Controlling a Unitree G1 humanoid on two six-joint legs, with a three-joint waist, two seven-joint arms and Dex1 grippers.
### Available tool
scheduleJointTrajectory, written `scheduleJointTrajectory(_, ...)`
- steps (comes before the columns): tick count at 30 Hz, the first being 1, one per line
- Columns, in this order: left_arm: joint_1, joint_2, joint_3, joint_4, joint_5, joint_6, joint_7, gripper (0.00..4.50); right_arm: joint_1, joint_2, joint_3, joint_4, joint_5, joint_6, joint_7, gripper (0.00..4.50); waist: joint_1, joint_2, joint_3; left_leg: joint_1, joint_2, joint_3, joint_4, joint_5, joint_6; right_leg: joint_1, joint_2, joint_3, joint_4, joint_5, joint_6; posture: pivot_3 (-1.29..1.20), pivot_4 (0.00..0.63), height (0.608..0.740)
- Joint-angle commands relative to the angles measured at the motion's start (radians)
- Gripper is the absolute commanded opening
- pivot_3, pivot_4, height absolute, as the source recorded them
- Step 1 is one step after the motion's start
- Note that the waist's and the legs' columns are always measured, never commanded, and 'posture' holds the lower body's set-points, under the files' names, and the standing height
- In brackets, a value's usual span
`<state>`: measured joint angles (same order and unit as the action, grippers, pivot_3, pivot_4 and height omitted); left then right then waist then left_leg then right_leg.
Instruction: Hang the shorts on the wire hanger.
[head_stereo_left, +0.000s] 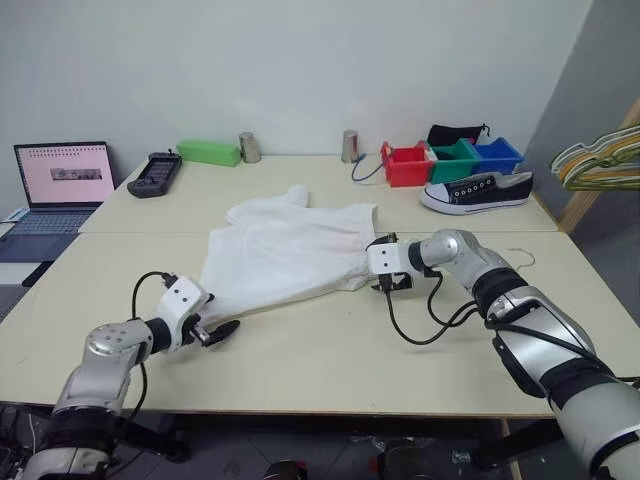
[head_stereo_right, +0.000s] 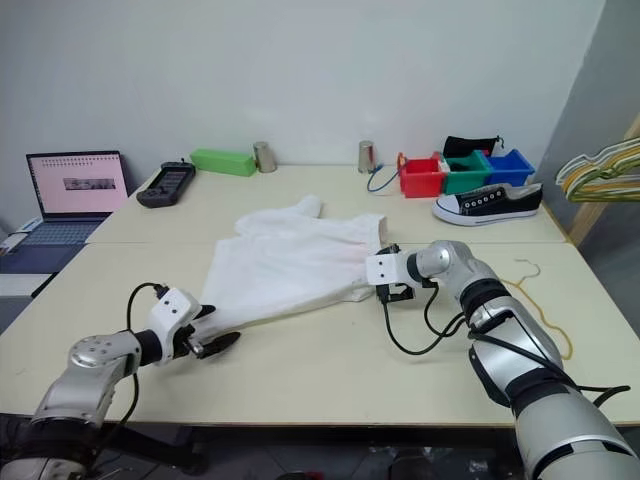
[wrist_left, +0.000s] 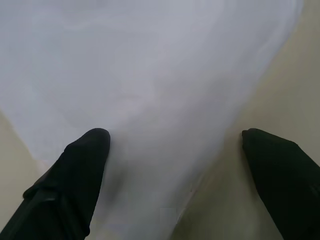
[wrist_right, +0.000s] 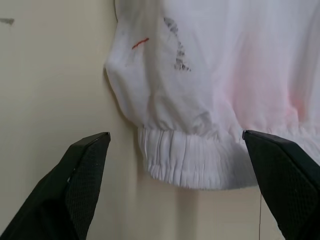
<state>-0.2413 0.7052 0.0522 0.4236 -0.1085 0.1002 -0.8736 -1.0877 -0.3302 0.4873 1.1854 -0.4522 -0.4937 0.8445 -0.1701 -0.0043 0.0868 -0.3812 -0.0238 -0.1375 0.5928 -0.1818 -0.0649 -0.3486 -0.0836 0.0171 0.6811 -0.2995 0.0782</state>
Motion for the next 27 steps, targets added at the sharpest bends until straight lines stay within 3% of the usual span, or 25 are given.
scheduleJointTrajectory(1,-0.058,-0.01,-0.039,0.108,0.042,-0.049,-0.009,4.5,-0.047,0.006,-0.011,0.014,-0.005,-0.008,-0.012,3.45,0.0,0.001,-0.002,0.0,0.0,0.0,0.0,0.0,0.0,0.0,0.0,0.0,0.0,0.0,0.0,-0.13,0.0,0.74)
scheduleJointTrajectory(15,-0.108,0.027,-0.045,0.152,0.045,-0.088,-0.085,1.64,-0.051,0.007,-0.019,0.016,-0.003,0.006,-0.059,0.15,-0.038,0.004,-0.008,0.007,0.0,-0.002,0.0,0.001,0.001,0.007,0.0,0.0,0.0,0.001,0.001,-0.16,0.0,0.74)
scheduleJointTrajectory(22,-0.115,0.024,-0.045,0.146,0.05,-0.088,-0.085,0.12,-0.054,0.005,-0.013,0.016,-0.006,0.001,-0.056,0.0,-0.052,0.004,-0.008,0.006,0.0,-0.002,0.0,0.001,0.001,0.006,0.0,0.0,0.0,0.001,0.001,-0.15,0.003,0.74)
scheduleJointTrajectory(27,-0.109,0.024,-0.045,0.139,0.057,-0.088,-0.079,0.02,-0.046,0.0,-0.017,-0.002,0.009,-0.036,-0.013,0.0,-0.053,0.004,-0.008,0.006,0.0,-0.002,0.0,0.001,0.001,0.006,0.0,0.0,-0.001,0.001,0.001,-0.15,0.005,0.74)
